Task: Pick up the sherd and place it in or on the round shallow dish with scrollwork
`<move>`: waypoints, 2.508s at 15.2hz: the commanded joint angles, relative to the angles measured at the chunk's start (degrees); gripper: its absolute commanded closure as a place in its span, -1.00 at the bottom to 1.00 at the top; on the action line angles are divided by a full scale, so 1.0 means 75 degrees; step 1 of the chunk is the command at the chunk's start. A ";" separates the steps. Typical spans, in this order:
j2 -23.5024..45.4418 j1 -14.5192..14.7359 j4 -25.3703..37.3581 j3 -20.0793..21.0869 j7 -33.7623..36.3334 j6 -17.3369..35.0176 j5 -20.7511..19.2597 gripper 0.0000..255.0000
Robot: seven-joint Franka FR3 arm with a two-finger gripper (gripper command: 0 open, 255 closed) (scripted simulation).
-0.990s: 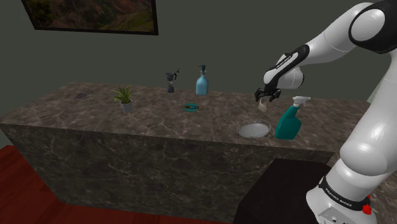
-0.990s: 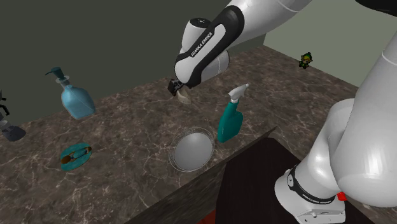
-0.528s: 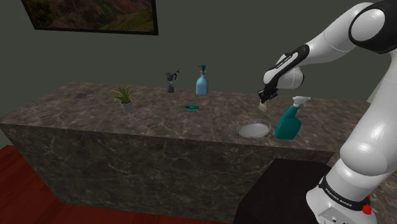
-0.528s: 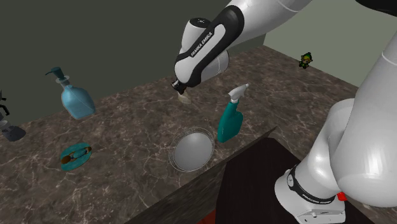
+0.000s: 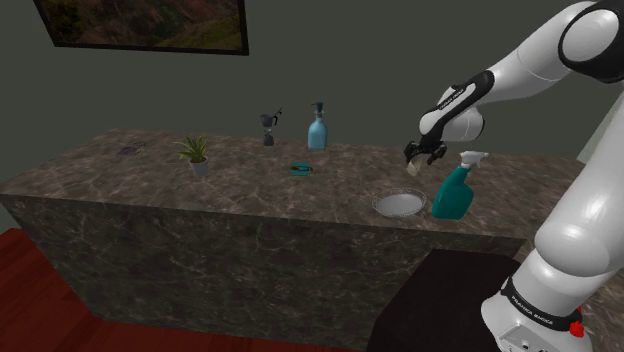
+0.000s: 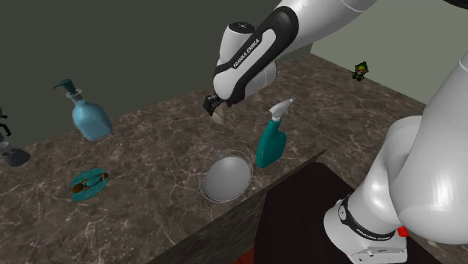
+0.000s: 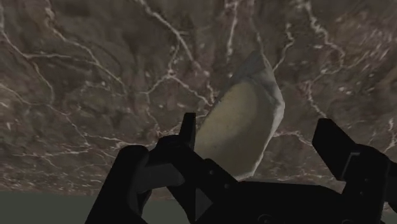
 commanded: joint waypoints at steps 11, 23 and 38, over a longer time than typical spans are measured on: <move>0.0817 -0.0213 0.0213 0.0292 -0.0504 0.0521 0.0735 -1.00; 0.0820 -0.0215 0.0222 0.0291 -0.0505 0.0514 0.0736 1.00; -0.0416 0.0053 0.0428 -0.0121 0.0346 -0.0859 -0.0407 1.00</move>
